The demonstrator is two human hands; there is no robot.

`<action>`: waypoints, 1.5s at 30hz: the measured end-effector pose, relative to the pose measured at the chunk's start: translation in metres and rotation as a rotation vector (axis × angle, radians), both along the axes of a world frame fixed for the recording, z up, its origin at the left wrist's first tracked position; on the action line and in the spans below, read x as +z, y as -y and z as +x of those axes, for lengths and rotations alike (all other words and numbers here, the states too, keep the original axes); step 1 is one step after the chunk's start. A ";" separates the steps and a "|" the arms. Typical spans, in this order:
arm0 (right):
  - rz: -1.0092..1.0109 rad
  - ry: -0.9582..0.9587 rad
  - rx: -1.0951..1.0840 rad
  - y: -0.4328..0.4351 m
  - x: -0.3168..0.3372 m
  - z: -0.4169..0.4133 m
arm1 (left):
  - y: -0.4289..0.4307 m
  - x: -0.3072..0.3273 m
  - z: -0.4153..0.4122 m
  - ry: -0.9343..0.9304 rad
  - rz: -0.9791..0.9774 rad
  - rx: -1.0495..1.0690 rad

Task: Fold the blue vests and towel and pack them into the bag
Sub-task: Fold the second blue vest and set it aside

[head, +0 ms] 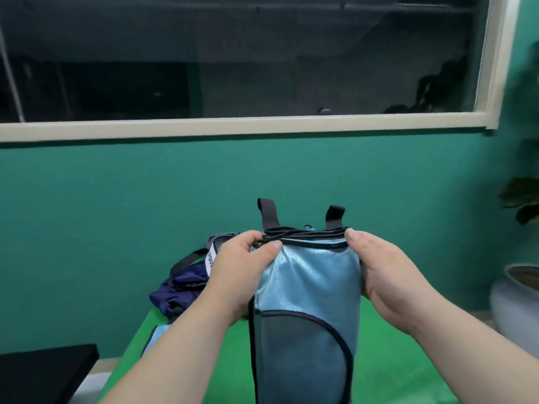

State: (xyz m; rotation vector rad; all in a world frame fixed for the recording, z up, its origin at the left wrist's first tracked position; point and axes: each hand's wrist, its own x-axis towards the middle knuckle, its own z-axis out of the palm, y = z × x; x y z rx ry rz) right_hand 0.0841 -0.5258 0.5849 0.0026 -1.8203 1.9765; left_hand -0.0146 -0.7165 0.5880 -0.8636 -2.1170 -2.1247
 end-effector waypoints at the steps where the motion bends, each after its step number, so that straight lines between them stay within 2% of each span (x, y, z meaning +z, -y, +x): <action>1: 0.009 -0.023 -0.002 0.003 -0.001 0.002 | 0.002 0.005 0.002 0.019 0.000 -0.004; 7: 0.034 -0.055 -0.066 0.005 -0.014 -0.001 | 0.015 0.002 0.000 0.080 -0.118 -0.083; 14: 0.100 0.082 -0.073 -0.012 -0.049 -0.053 | 0.013 -0.045 -0.046 0.173 -0.232 -0.121; 23: 0.217 0.270 -0.101 -0.055 -0.115 -0.176 | -0.034 -0.118 -0.151 0.210 -0.338 0.037; 29: 0.275 0.396 -0.158 -0.093 -0.162 -0.267 | -0.080 -0.163 -0.235 0.116 -0.597 0.220; 36: 0.198 0.511 -0.214 -0.125 -0.226 -0.335 | -0.128 -0.207 -0.292 0.161 -0.704 0.265; 39: 0.335 0.585 -0.256 -0.132 -0.248 -0.346 | -0.134 -0.225 -0.290 0.217 -0.681 0.247; 42: 0.500 0.590 -0.308 -0.135 -0.257 -0.342 | -0.123 -0.241 -0.269 0.059 -0.771 0.276; 45: 0.483 0.530 -0.347 -0.136 -0.265 -0.323 | -0.104 -0.254 -0.222 -0.079 -0.785 0.137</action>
